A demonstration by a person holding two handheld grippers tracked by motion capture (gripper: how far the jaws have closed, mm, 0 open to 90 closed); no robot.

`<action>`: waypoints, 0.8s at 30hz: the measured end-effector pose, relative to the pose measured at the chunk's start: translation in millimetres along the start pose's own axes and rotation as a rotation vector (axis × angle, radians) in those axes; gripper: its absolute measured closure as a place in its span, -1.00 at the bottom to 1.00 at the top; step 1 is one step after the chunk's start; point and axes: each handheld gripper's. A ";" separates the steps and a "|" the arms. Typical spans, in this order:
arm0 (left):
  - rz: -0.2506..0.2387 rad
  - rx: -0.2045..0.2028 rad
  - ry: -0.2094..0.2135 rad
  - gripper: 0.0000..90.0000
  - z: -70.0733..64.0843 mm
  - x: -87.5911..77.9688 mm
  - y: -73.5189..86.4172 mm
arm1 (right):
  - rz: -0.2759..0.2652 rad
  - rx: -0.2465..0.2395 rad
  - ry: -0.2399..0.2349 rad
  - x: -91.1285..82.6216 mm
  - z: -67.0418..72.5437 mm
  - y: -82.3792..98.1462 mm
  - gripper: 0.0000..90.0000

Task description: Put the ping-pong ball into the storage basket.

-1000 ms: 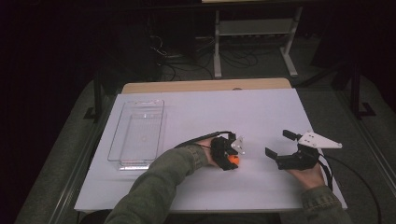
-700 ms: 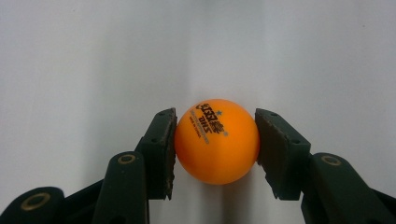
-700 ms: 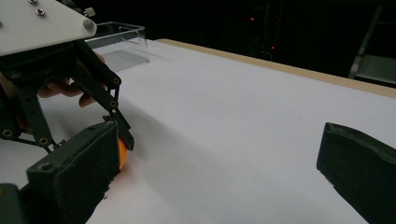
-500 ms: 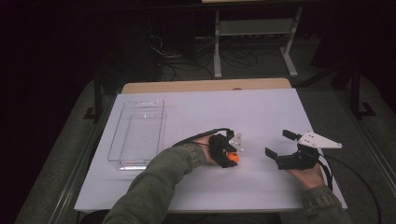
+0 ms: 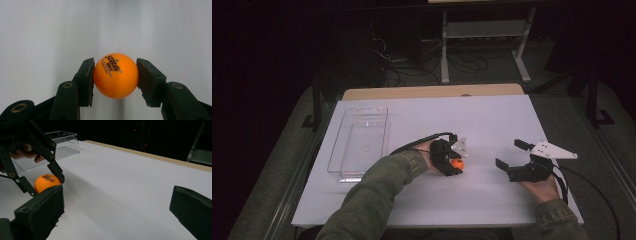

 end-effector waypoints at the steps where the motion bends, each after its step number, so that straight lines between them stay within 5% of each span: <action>1: -0.003 -0.002 0.000 0.11 0.2 -1.4 0.2 | 0.000 0.000 0.001 0.0 0.0 0.0 -1.00; 24: -0.024 -0.013 -0.026 0.11 3.0 -26.0 4.5 | 0.000 -0.002 0.002 -0.2 0.4 -0.1 -1.00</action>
Point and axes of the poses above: each handheld gripper's, and its own axes: x roughly forward along the jaws, y roughly out of its underside, z roughly to its left, and after that the axes turned 6 degrees about -y, right-handed
